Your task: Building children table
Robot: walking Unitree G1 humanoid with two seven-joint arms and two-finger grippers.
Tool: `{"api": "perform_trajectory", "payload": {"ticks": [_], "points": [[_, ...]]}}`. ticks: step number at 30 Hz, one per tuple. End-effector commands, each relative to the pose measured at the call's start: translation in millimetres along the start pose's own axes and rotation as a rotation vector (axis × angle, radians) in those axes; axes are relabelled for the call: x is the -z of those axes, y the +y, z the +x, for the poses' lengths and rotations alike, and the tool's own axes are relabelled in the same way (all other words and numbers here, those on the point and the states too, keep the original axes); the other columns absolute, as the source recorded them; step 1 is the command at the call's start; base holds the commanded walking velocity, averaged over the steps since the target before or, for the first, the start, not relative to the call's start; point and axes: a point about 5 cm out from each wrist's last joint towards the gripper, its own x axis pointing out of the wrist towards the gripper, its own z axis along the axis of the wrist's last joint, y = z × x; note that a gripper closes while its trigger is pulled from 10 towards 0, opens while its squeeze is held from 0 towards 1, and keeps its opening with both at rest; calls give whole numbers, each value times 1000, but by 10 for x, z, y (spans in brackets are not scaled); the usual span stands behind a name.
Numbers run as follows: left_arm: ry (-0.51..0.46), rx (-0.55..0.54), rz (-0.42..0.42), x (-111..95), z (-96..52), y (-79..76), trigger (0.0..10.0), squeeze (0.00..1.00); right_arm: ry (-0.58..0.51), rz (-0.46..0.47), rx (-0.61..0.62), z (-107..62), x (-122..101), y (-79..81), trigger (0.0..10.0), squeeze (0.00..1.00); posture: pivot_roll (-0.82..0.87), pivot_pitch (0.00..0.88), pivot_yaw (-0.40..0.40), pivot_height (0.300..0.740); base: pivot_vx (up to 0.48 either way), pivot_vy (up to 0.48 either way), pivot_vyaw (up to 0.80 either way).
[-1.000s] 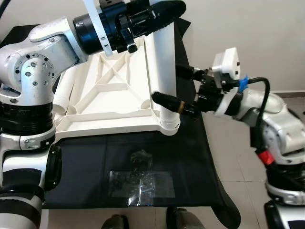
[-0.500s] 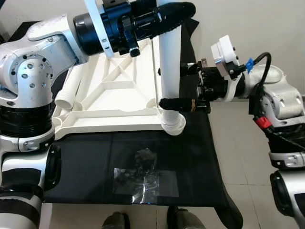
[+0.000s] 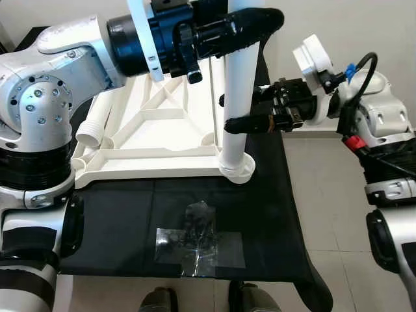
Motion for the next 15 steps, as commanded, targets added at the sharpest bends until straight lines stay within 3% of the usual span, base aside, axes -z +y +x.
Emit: {"api": "perform_trajectory", "payload": {"ticks": [1, 5, 6, 11, 12, 15], "points": [[22, 71, -7, 23, 96, -109, 0, 0, 33, -26, -61, 59, -2, 26, 0, 0, 4, 212, 29, 740, 0, 0, 0], [9, 76, 0, 6, 116, -128, 0, 0, 25, -28, -68, 76, 12, 25, 0, 0, -2, 206, 28, 740, 0, 0, 0], [-16, 61, -8, -12, 117, -103, 9608, 0, 2, -36, -54, 107, 6, 9, 0, 0, -6, 203, 26, 740, 0, 0, 0], [-33, 48, -15, -24, 118, -85, 9608, 0, -15, -41, -44, 128, 2, -5, 0, 0, -6, 203, 26, 740, 0, 0, 0], [-74, 34, -27, -79, 102, -55, 10000, 1000, -38, -51, -4, 146, -4, -30, 0, 0, -11, 199, 24, 740, 0, 0, 0], [-137, 12, -45, -171, 53, -16, 10000, 1000, -57, -53, 45, 124, -8, -55, 0, 0, -14, 196, 19, 740, 0, 0, 0]]}}
